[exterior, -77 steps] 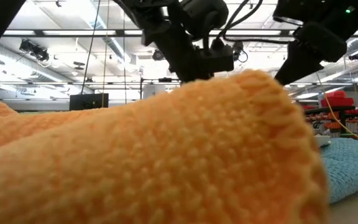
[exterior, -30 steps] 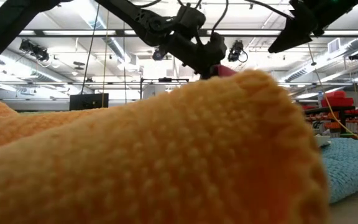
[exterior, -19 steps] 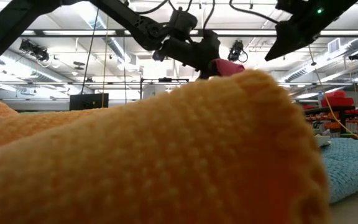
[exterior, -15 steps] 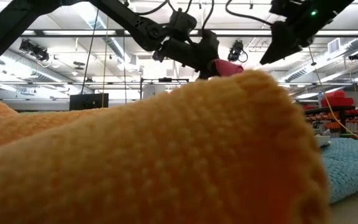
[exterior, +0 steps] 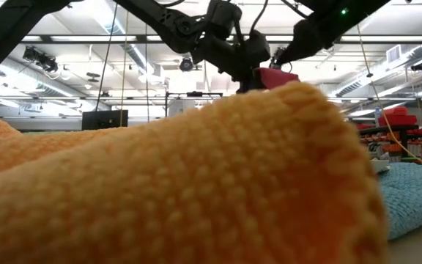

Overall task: Fold microfiber towels
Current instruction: Put the pink towel into the transparent bin

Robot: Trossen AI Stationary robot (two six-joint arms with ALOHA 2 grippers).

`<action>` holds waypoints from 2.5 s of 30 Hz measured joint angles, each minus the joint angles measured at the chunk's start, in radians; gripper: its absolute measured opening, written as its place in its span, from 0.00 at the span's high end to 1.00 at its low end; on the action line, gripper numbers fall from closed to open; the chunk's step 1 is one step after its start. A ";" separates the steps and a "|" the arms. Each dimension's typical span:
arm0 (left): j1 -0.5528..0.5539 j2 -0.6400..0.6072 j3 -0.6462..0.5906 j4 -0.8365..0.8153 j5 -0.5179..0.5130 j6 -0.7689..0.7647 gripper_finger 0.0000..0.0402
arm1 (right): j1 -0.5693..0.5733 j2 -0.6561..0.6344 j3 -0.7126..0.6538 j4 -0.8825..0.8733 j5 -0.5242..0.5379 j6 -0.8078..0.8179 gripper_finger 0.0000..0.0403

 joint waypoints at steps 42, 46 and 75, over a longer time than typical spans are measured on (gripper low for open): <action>-0.077 0.000 0.001 -0.133 -0.079 -0.401 0.93 | -0.200 0.173 0.000 0.063 -0.038 -0.156 0.28; -0.077 0.000 0.001 -0.134 -0.079 -0.397 0.90 | -0.200 0.172 0.000 0.063 -0.036 -0.167 0.42; -0.068 0.000 0.001 -0.349 0.006 -0.391 0.59 | -0.245 0.097 0.012 -0.146 -0.168 -0.151 0.93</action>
